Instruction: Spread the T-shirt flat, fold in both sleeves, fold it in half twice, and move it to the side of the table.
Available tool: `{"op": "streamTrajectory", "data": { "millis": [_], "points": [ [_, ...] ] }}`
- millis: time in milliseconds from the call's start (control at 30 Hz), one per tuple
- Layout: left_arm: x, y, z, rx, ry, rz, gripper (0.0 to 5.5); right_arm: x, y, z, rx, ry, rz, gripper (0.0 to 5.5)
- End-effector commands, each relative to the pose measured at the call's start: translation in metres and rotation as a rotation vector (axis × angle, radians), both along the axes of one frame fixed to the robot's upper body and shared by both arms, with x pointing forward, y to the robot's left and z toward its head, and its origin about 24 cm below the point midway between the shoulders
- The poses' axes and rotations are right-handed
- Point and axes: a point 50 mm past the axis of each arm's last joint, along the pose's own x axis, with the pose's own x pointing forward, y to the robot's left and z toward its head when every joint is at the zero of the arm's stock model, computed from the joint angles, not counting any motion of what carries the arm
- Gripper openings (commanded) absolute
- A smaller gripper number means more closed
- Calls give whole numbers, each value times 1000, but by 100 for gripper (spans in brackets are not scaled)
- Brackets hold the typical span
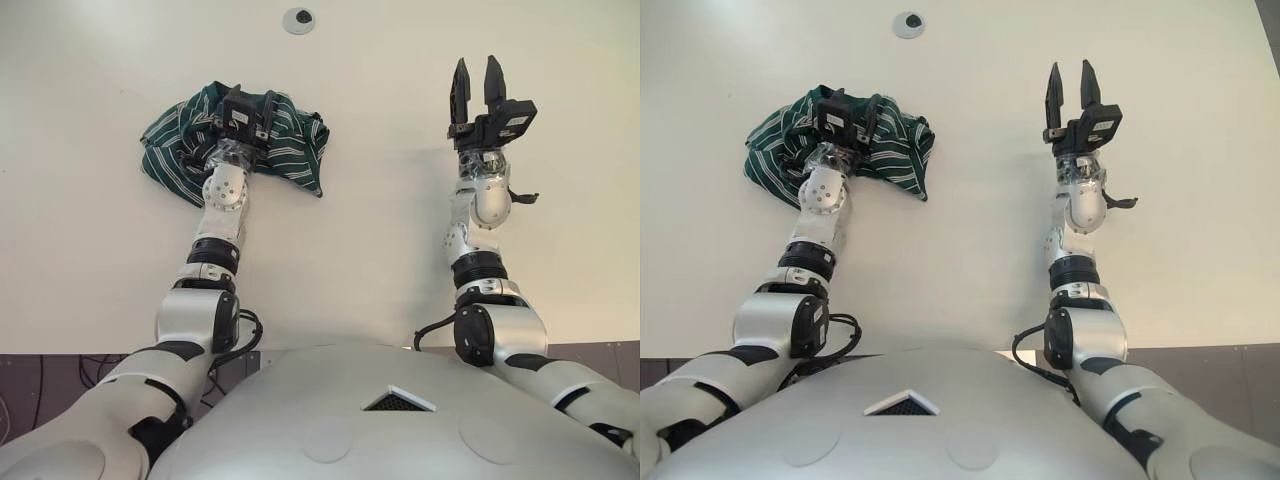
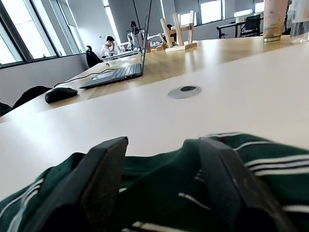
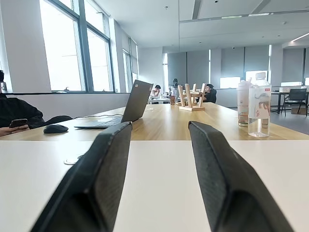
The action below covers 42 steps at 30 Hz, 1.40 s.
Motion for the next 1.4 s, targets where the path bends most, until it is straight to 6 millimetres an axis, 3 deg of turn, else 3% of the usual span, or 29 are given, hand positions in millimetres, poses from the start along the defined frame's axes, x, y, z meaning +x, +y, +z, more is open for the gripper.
{"op": "streamTrajectory", "data": {
  "millis": [33,167,233,467,633,733,867,1033,1133,1233,1400],
  "points": [
    [-18,3,-25,53,146,-18,262,-1,-2,2,-12,-10,-8,215],
    [-33,-17,-35,88,207,-174,262,-3,-3,1,-14,-8,-12,215],
    [-44,-39,-35,61,215,-315,262,-3,-3,2,-16,-9,-14,215],
    [-68,-103,-19,-199,264,-577,262,-2,-7,11,-33,-46,-24,215],
    [-70,-126,-2,-265,230,-630,262,2,-7,18,-46,-69,-23,215],
    [-60,-115,28,-321,64,-637,262,5,-9,20,-37,-67,-30,215],
    [-66,-105,66,-319,-148,-747,262,7,-13,20,-22,-48,-42,215],
    [-64,-87,94,-259,-326,-745,262,8,-20,22,-21,-49,-58,215],
    [-47,-68,96,-181,-308,-645,262,8,-21,23,-24,-53,-61,215],
    [-32,-38,83,-147,-164,-527,262,7,-22,22,-40,-49,-62,215],
    [-38,-14,55,-80,134,-559,262,7,-21,20,-44,-40,-63,215]
  ]
}}
